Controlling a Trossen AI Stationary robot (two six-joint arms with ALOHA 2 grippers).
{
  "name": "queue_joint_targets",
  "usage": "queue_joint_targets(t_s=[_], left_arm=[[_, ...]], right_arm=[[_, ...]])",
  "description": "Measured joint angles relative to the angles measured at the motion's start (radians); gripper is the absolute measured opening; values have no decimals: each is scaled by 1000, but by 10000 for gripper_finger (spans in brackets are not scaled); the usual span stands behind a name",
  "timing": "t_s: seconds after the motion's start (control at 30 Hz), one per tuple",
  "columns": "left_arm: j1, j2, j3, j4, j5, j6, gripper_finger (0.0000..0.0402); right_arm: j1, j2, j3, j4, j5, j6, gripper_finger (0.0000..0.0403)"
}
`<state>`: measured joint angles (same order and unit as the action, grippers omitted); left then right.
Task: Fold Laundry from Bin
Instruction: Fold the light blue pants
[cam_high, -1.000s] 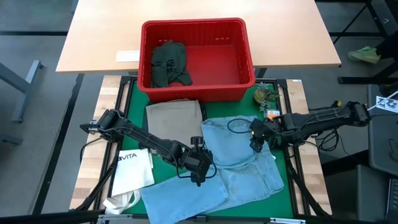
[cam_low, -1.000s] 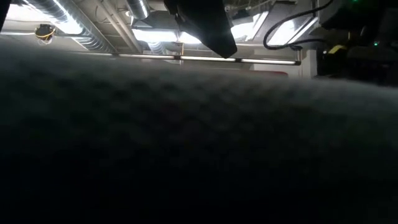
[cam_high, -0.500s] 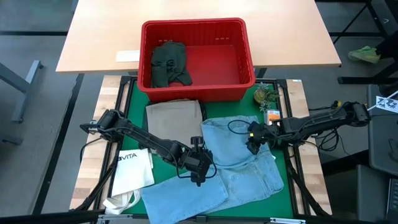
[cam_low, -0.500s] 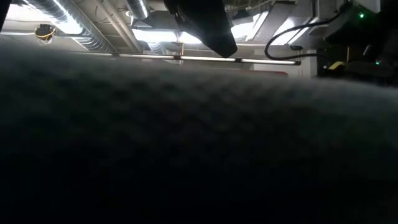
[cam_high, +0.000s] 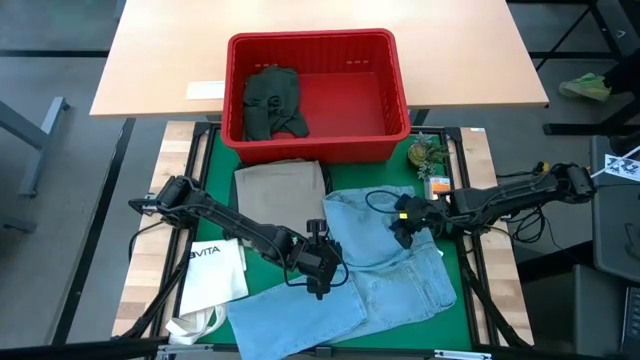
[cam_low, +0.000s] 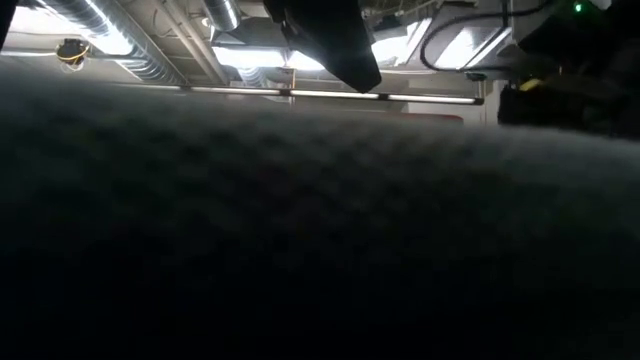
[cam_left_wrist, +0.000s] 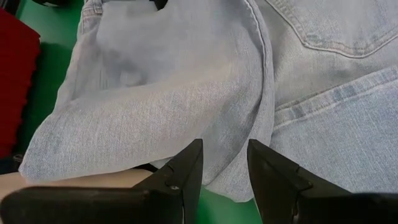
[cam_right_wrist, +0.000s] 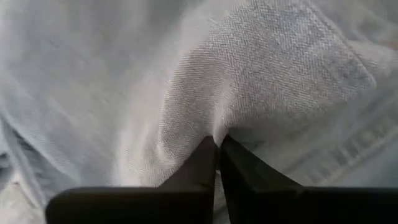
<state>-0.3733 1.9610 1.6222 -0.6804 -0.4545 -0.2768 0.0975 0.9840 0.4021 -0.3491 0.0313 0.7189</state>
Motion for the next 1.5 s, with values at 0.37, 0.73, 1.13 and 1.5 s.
queue_joint_targets(t_s=[0.37,0.73,1.13,1.5], left_arm=[[0,0,0,0,0,0,120],[0,0,0,3,-34,0,120],[12,0,0,4,-35,0,120],[43,0,0,41,-35,-1,120]], right_arm=[[0,-27,238,-334,181,-165,5],[0,-28,370,-717,315,-164,2],[0,-19,350,-826,362,-96,9],[0,-18,350,-821,315,-98,52]])
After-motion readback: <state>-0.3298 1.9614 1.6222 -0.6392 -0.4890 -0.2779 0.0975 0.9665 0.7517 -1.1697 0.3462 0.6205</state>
